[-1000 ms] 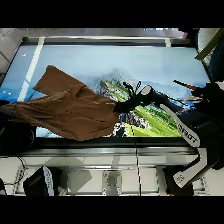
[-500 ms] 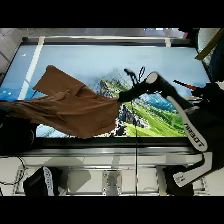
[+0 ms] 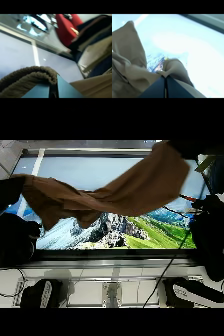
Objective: Fold the clothes and pants, and hang the long-sleeved shirts on hangers.
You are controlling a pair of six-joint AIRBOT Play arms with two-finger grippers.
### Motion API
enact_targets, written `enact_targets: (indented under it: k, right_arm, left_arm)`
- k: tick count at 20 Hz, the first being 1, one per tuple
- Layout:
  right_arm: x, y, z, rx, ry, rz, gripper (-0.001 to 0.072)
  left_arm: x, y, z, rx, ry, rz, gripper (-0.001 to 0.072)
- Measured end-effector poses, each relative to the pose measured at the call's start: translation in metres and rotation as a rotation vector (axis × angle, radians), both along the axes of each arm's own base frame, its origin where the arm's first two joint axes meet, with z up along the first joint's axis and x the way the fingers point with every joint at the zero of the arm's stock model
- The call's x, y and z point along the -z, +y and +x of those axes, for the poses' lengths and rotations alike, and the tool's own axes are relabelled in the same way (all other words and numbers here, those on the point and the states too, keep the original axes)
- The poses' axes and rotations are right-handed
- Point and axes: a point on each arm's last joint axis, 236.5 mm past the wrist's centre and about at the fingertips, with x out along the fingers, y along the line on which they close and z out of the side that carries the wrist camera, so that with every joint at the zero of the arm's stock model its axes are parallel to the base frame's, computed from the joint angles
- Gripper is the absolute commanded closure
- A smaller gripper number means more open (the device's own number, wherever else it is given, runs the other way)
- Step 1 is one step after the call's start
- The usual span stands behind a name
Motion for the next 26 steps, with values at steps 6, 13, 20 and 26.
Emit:
enact_targets:
  k: [6, 13, 20, 26]
  right_arm:
    - [0.122, -0.007, 0.008, 0.026, 0.375, -0.037, 0.0701]
    - [0.303, 0.049, 0.014, -0.048, 0.778, -0.037, 0.0161]
    - [0.302, -0.015, 0.038, 0.114, 0.680, -0.114, 0.0165]
    - [0.262, -0.177, -0.017, 0.501, 0.618, -0.024, 0.0164]
  left_arm:
    - [0.040, 0.027, 0.017, -0.122, 0.135, 0.213, 0.0683]
    - [0.134, 0.111, -0.003, -0.350, 0.490, 0.549, 0.0682]
    - [0.170, 0.134, -0.015, -0.393, 0.613, 0.622, 0.0682]
    - [0.173, 0.137, -0.016, -0.402, 0.622, 0.632, 0.0681]
